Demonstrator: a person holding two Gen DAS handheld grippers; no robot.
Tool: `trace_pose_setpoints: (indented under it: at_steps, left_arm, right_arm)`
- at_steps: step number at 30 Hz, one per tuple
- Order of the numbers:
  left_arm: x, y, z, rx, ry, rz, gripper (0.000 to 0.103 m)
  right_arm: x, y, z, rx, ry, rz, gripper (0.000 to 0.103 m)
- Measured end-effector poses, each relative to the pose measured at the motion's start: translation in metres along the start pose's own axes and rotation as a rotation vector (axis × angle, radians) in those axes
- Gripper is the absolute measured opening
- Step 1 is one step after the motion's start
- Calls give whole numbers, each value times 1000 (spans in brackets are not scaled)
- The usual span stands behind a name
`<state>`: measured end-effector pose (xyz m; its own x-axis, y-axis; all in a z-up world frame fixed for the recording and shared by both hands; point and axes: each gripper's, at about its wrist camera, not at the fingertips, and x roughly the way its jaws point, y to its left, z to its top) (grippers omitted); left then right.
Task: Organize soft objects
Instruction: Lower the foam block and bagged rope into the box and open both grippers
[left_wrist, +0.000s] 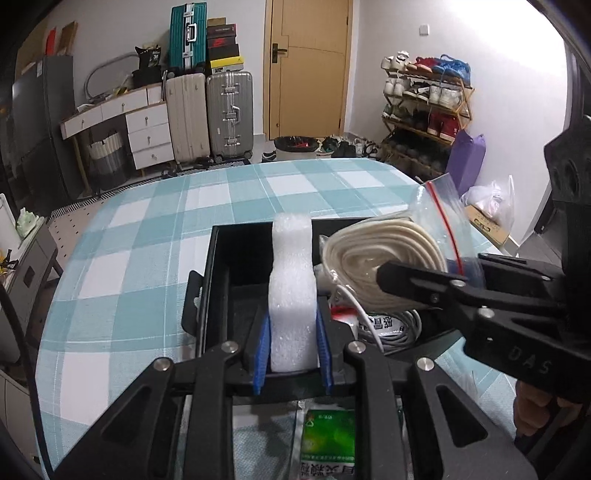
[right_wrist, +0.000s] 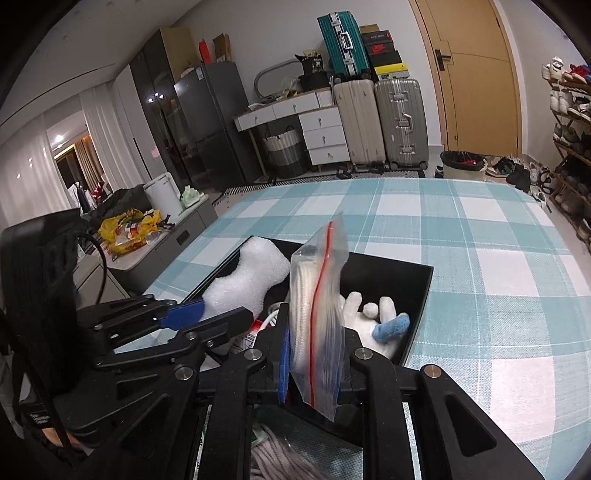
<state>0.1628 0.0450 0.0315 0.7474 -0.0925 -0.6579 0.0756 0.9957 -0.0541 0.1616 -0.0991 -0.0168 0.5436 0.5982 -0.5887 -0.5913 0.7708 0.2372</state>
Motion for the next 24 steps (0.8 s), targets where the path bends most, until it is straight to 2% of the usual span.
trace_pose_setpoints:
  at_steps: [15, 21, 24]
  left_arm:
    - [-11, -2, -8, -41, 58, -54, 19]
    - [-13, 1, -9, -56, 50, -49, 25]
    - [-15, 3, -11, -44, 40, -40, 28]
  right_arm:
    - [15, -7, 0, -12, 51, 14, 16]
    - [15, -2, -1, -35, 81, 33, 16]
    - [8, 1, -2, -68, 61, 4, 24]
